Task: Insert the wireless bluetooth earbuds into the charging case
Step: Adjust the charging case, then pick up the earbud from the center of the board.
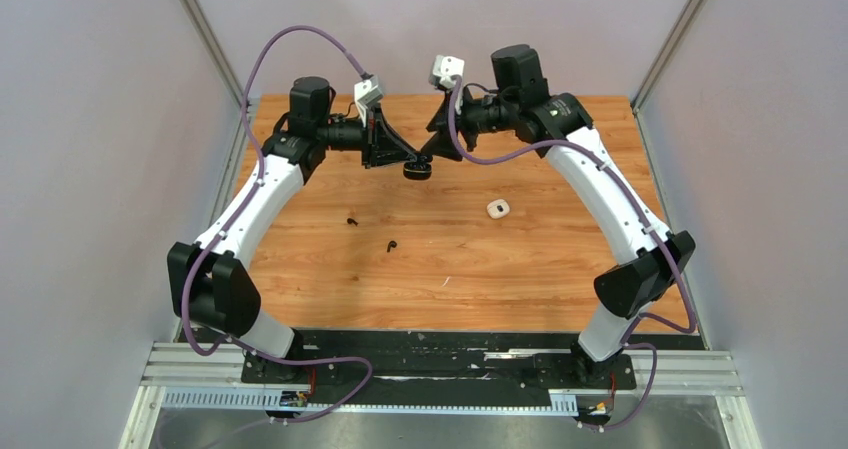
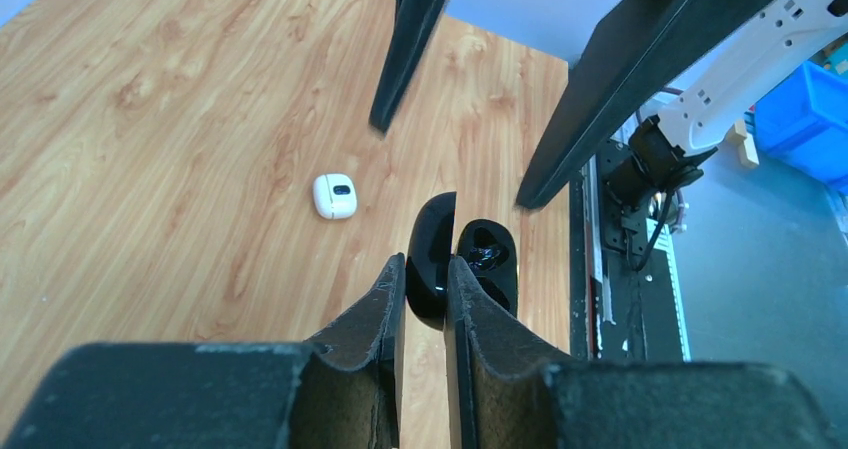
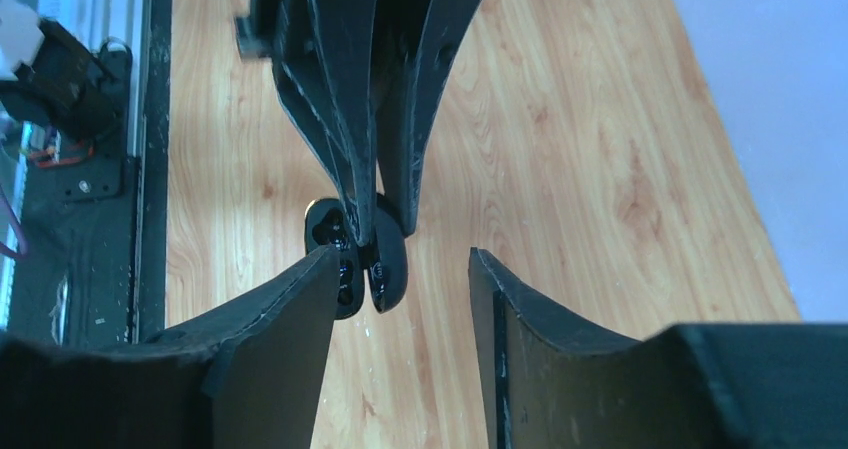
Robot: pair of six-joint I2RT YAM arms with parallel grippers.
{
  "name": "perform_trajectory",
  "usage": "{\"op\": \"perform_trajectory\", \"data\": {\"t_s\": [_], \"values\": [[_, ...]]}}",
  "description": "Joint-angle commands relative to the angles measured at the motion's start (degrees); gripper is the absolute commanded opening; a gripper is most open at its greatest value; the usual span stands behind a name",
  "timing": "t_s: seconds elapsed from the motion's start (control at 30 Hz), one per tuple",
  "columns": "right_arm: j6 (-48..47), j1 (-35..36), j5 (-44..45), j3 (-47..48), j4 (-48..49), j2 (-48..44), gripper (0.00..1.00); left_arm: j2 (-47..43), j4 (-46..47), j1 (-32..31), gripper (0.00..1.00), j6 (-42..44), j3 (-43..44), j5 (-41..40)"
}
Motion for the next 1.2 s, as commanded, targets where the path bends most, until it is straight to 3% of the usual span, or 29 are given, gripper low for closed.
{"op": "perform_trajectory", "data": {"t_s": [0.0,0.1,0.33,0.5,0.8,1.0,1.17], "values": [[7.53,-3.3,-3.57,8.09,1.09,-2.05,0.54,-2.08,1.9,0.49,0.0,-0.17,-0.25,0.45],[8.22,-4.74,-3.82,8.16,0.68,-3.79,0.56,-2.47,2.77,0.66,0.0,-0.25,-0.97,-0.95],[10.74,-5.54,-2.0,-8.8,5.82,-9.28,0.55,-6.02,6.88,1.49,0.0,-1.85,-2.99,-6.08],[15.76,-5.62,-4.48,-13.09,9.17,-6.99,0.58,-8.8,6.33,1.68,0.0,-1.42,-3.48,-8.97],[-5.58,-3.84,-15.94,-28.69,13.94,-6.17,0.53,-13.31,5.15,5.78,0.0,-2.32,-5.91,-17.59],[-15.14,2.99,-9.89,-26.05,14.77,4.36,0.44,-16.65,6.6,7.92,0.0,-6.42,-8.47,-24.75],[-9.1,7.03,-1.55,-28.89,23.52,9.94,0.39,-19.65,5.39,8.33,0.0,-8.31,-9.61,-31.99]]}}
